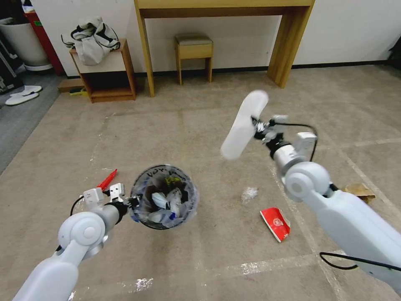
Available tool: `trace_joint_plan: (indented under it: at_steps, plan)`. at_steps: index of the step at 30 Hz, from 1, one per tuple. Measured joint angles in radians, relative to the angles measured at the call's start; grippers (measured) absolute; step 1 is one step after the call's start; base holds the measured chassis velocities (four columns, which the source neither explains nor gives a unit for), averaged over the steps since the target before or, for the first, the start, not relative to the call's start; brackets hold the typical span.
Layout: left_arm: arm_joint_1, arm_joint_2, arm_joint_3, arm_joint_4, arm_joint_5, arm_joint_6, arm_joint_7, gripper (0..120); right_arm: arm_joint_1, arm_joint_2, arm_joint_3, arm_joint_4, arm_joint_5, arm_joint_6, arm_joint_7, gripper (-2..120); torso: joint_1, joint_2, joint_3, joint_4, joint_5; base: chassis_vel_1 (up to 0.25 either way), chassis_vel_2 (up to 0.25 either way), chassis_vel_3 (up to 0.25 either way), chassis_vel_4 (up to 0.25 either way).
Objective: Pick up the trash bin and place the garbage on the floor into it.
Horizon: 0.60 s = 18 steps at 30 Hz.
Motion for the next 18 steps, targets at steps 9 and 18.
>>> trace_joint_plan:
  at_steps: [9,18]
  plan:
    - [-0.028,-0.019,0.090,-0.032,-0.158,0.043,-0.156,0,-0.152,-0.123,0.081,0.188,-0.260,0.162,-0.184,0,0.000,0.000,0.000,0.0000,-0.0001,0.000,0.000,0.000,0.000]
    - [-0.046,-0.054,0.164,-0.094,-0.288,0.047,-0.287,0,-0.247,-0.188,0.101,0.293,-0.465,0.227,-0.275,0,0.000,0.000,0.000,0.0003,0.0000,0.000,0.000,0.000,0.000]
